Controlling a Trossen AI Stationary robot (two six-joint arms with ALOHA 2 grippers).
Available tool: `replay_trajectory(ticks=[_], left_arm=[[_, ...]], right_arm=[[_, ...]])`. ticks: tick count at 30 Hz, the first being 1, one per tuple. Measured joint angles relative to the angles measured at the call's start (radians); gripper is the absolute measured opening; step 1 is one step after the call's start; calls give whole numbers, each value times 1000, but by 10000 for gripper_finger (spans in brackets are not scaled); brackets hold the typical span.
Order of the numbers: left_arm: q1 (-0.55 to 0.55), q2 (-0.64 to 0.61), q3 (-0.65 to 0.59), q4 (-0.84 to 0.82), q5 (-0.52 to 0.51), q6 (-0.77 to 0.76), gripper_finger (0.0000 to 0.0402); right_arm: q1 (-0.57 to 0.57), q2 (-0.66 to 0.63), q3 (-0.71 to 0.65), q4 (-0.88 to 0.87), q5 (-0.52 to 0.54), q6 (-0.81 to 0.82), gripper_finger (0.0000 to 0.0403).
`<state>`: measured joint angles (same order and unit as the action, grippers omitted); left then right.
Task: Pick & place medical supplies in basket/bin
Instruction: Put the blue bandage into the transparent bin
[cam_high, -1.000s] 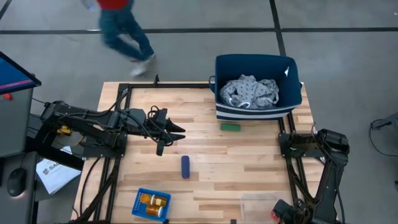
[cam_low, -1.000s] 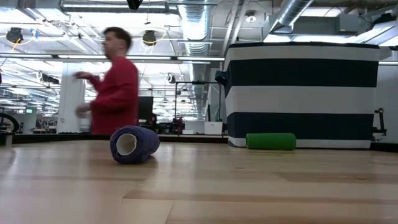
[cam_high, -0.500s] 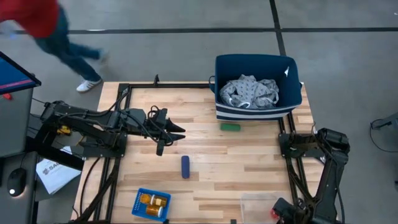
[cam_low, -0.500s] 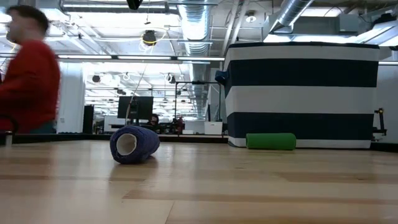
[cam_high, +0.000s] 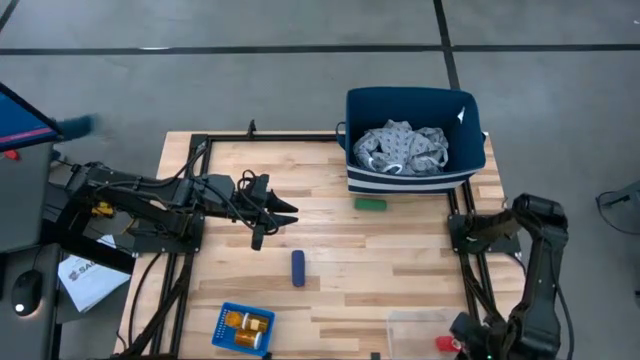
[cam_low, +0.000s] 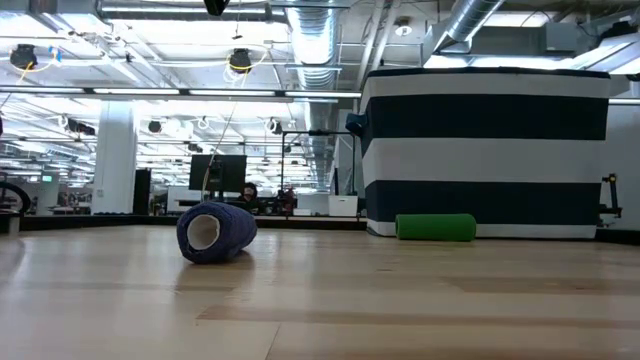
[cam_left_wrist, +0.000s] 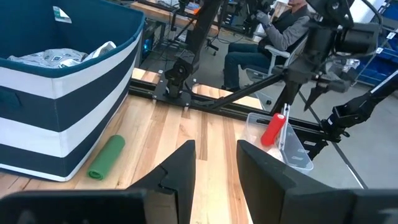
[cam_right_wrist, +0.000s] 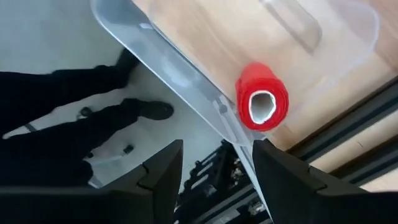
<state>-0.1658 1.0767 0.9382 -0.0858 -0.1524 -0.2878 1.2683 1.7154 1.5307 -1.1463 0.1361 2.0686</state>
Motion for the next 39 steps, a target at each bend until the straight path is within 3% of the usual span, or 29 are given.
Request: replay_trajectory(ticks=[4,8,13,22,31,39], left_arm=[[0,0,0,-1,0,0,108],[0,0,0,-2,0,0,108],[0,0,0,-3,0,-1,108],[0,0,0,-3,-16,-4,108],[0,0,0,-4,-21,0,108],[0,0,-4,-4,-21,3,108]], right_arm=[[-16,-36,0,-10,93,2,190],[-45,-70,0,16,271,-13,189],[-112,-102,1,189,500,-196,189],[-272,-100,1,446,602,-517,189],[-225,-89,-35,448,885,-517,189],[-222,-90,-41,541,913,-629,189]])
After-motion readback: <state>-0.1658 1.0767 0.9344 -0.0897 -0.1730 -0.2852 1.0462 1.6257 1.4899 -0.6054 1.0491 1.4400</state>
